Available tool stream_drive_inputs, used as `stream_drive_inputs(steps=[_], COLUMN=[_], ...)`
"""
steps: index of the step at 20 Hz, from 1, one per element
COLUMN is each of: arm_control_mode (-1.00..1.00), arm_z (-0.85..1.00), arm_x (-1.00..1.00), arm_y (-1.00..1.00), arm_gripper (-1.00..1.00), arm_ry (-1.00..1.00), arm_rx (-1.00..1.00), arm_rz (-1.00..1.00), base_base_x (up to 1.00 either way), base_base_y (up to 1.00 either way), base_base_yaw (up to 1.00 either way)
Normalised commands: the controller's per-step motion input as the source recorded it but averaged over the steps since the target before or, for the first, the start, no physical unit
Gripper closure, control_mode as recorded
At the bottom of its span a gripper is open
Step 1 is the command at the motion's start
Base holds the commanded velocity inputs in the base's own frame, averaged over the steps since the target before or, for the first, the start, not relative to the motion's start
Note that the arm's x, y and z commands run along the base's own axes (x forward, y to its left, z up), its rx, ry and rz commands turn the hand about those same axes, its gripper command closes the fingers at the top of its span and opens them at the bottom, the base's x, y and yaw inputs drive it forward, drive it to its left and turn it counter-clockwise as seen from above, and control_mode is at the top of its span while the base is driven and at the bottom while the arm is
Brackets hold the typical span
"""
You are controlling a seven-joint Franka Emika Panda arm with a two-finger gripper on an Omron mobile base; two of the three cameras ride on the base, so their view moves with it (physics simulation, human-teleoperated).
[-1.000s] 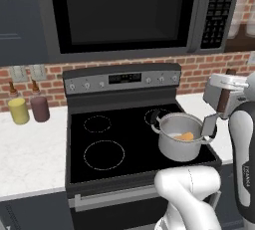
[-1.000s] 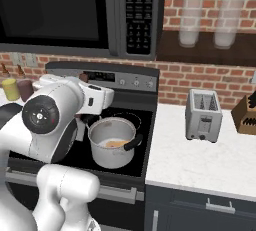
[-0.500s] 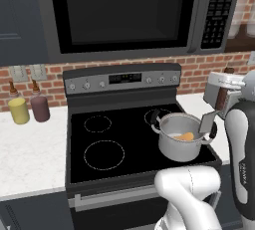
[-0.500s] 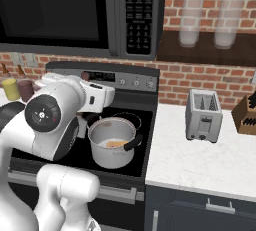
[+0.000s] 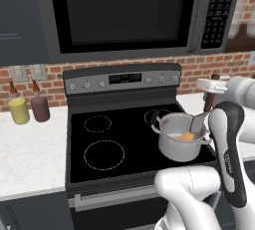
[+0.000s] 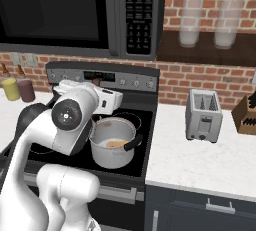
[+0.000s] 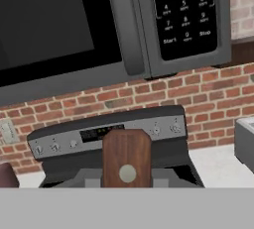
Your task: Put the squash and onion in the pot. Retrieve the spatula and lightly stir the vegetables in the pot.
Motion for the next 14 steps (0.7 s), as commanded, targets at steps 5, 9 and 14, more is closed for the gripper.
stream_drive_inputs(steps=[5, 9, 14], arm_control_mode=[-1.00, -1.00, -1.00], arm_z=[-0.45, -0.29, -0.12], arm_x=[0.32, 0.34, 0.32], arm_y=[0.00, 0.00, 0.00], arm_gripper=[1.00, 1.00, 1.00], arm_ry=[0.00, 0.00, 0.01], arm_rx=[-0.01, -0.02, -0.02], arm_rz=[-0.06, -0.11, -0.14], base_base_x=[0.00, 0.00, 0.00], base_base_y=[0.00, 0.00, 0.00], base_base_yaw=[0.00, 0.00, 0.00])
